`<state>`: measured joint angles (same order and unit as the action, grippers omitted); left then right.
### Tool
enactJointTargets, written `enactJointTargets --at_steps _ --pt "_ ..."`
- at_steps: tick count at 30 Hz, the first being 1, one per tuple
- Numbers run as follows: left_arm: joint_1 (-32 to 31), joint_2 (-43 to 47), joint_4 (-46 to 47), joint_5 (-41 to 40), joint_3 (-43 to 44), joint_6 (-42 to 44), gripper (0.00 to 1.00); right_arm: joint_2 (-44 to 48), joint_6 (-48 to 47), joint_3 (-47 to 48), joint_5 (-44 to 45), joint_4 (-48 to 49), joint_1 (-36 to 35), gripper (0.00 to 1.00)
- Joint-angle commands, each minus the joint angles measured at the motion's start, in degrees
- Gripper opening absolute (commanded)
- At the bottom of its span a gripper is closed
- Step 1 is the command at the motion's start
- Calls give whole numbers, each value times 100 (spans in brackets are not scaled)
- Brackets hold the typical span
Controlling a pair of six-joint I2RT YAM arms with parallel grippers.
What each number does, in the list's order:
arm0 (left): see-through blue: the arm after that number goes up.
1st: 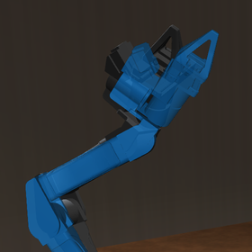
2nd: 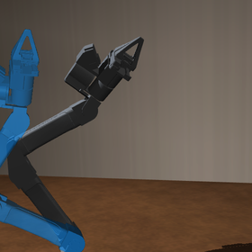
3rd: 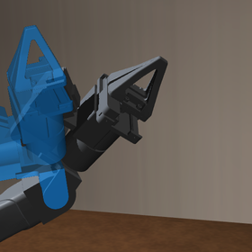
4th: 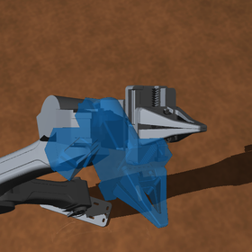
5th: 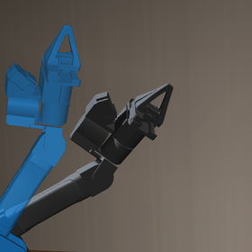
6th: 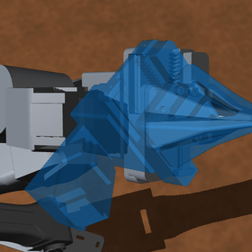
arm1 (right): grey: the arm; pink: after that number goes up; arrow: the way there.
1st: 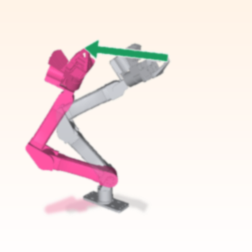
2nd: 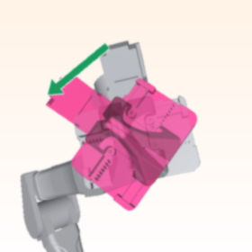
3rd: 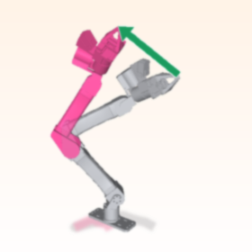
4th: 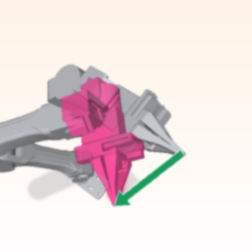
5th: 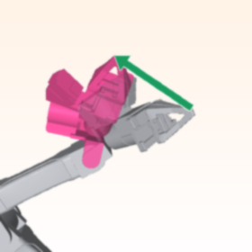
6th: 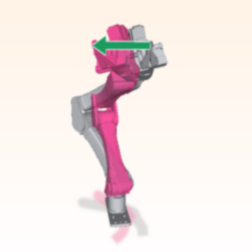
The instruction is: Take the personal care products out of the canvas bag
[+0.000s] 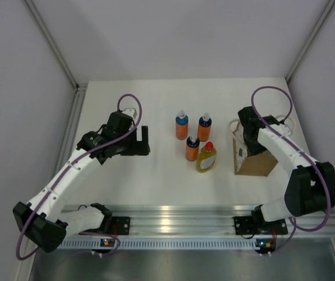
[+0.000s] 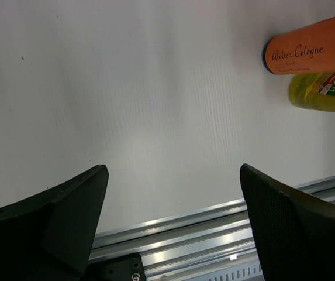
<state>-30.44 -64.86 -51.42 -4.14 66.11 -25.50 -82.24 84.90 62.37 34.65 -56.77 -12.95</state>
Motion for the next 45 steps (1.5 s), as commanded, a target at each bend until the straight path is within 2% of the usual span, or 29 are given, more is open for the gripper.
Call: enactJointTargets --at_steps 1,9,18,29,38,41,42,44,45 --pt "-6 105 194 -60 43 45 99 322 -386 399 437 307 126 0" --pt "-15 105 202 -69 43 45 98 664 -1186 803 876 298 117 0" --pt "-15 96 194 -131 157 45 98 911 -2038 1426 956 298 117 0" --pt "-15 237 194 -508 297 1 98 1060 -4103 2850 517 298 109 0" --pt "-6 307 194 -640 429 -105 99 1289 -5237 3651 -713 834 117 0" --pt "-6 377 194 -746 473 -184 99 1316 -5554 3747 -1792 1414 117 0" --pt "-6 395 185 -789 482 -227 99 1228 -5598 3808 -2474 1502 117 0" --pt "-15 422 159 -956 517 -263 99 1096 -5634 4037 -3076 1695 109 0" --pt "-15 439 150 -1027 526 -298 98 991 -5643 4072 -3775 1800 100 0"
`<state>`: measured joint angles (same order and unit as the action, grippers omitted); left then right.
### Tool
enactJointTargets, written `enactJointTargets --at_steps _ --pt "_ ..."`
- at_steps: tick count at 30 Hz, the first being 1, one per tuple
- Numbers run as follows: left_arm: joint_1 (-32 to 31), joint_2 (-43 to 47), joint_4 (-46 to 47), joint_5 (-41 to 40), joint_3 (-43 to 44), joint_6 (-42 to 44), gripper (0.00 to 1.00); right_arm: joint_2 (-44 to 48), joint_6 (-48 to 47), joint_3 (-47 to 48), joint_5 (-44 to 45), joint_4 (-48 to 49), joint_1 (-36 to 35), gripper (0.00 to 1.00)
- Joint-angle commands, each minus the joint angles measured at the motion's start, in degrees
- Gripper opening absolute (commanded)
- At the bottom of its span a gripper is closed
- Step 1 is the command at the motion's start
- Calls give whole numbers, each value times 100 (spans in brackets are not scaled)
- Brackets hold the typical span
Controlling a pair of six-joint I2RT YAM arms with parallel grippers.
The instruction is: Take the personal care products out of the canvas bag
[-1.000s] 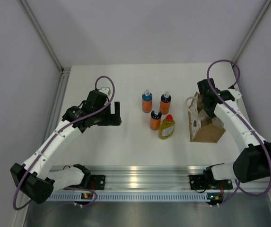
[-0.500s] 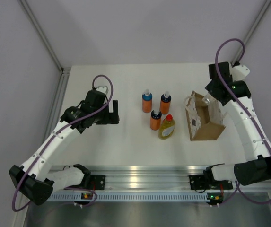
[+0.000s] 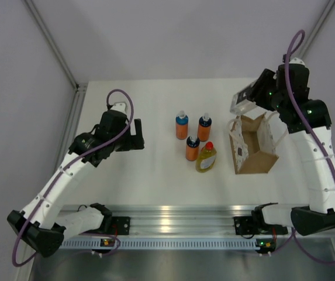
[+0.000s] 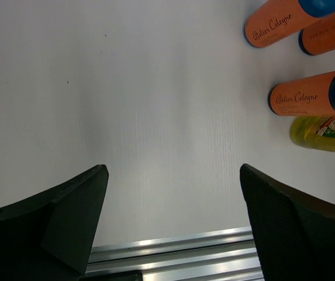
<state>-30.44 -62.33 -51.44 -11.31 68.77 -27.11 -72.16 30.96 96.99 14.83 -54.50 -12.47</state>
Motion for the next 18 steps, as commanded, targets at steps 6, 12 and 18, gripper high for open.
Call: enactJointTargets --at_steps 6,12,18 --pt "-6 238 -76 -960 408 -434 98 -543 -239 821 -3240 2338 -474 0" --pt "3 265 -515 -1847 821 -944 99 -1255 -809 1164 -2506 2304 -1933 0" --pt "134 300 -1095 -2752 1252 -1507 98 -1949 -1232 1340 -1047 2207 -3339 0"
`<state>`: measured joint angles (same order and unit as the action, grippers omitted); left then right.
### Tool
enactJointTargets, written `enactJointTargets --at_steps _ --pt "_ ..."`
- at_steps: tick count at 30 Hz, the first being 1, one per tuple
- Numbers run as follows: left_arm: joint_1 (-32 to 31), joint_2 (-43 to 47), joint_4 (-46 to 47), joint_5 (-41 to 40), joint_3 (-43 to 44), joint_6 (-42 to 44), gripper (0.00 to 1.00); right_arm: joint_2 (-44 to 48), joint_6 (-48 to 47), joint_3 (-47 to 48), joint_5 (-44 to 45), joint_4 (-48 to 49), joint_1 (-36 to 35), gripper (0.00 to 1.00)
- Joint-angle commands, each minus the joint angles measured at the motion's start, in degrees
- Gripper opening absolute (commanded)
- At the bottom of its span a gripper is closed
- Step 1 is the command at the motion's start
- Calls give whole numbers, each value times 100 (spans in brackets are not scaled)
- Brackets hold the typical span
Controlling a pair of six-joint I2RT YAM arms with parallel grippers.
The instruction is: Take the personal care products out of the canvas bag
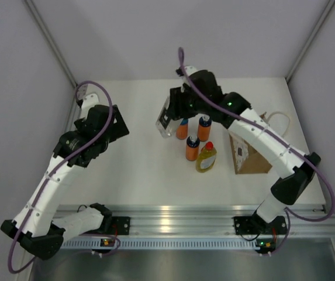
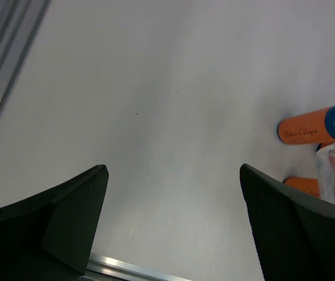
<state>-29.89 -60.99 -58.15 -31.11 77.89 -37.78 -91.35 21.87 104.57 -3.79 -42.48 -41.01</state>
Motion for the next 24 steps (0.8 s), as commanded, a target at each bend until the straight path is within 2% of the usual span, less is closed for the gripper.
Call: enactJointTargets --at_steps 1,6,10,15,24 --pt "115 184 -564 -843 376 -502 98 -128 -419 660 949 961 -626 0" --pt "132 622 -706 -1168 376 -836 99 -699 -639 591 1609 1013 -1364 0" --pt "124 817 -724 -1301 359 -828 98 -902 -781 108 2066 1566 -1752 0" --pt "124 1063 -698 -1178 271 -775 99 -1051 -570 -753 2102 2726 -1787 0" --pt "132 1063 -698 -748 95 -441 99 -1834 -526 -929 2251 2754 -1770 0"
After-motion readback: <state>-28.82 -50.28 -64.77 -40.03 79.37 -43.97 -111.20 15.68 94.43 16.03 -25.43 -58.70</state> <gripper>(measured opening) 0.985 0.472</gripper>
